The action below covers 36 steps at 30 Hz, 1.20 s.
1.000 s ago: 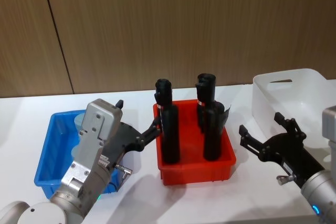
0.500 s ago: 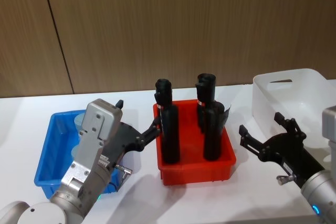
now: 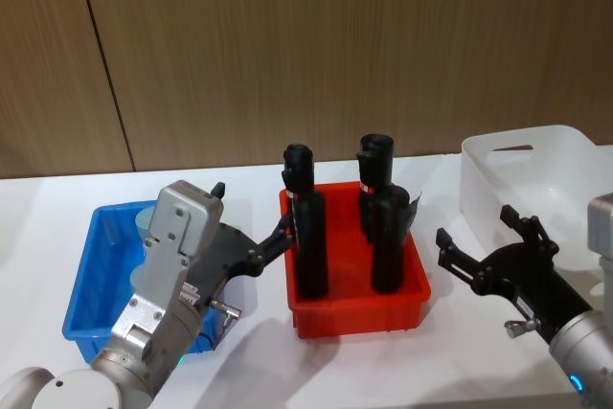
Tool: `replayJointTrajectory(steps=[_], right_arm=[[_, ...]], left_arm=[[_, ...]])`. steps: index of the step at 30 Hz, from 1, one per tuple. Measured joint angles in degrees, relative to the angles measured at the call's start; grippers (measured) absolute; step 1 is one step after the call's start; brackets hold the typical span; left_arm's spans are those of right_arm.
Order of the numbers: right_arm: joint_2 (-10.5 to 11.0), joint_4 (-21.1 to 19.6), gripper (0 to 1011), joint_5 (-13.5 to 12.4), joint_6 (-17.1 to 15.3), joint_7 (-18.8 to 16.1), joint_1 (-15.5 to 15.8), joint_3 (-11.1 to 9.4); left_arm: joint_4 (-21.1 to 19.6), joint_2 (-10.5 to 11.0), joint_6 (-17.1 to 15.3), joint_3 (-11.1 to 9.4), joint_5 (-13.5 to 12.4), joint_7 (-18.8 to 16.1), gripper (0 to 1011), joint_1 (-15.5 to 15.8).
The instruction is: Pick the cotton swabs from the blue box and place them into the white box.
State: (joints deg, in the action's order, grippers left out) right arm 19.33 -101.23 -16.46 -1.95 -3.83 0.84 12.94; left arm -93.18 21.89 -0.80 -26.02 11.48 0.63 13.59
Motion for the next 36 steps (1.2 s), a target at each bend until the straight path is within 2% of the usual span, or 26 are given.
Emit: replayJointTrajectory(steps=[11,20,26,36], right_arm=[[0.00,0.00,1002,0.00,0.00,0.00,0.00,0.00],[0.00,0.00,1002,0.00,0.00,0.00,0.00,0.00],[0.00,0.00,1002,0.00,0.00,0.00,0.00,0.00],[0.00,0.00,1002,0.00,0.00,0.00,0.00,0.00]], left_arm=[[-0.05,0.01,-0.45,0.12,0.00,0.17,1000,0.08],[-0.73,0.83,-3.09,1.20,0.77,0.77,999,0.29],[-0.98,1.65,-4.87,2.30,2.78,0.84,1000,0.15],[-0.07,2.70,-5.74,4.21,9.09,0.34,1000,-0.71]])
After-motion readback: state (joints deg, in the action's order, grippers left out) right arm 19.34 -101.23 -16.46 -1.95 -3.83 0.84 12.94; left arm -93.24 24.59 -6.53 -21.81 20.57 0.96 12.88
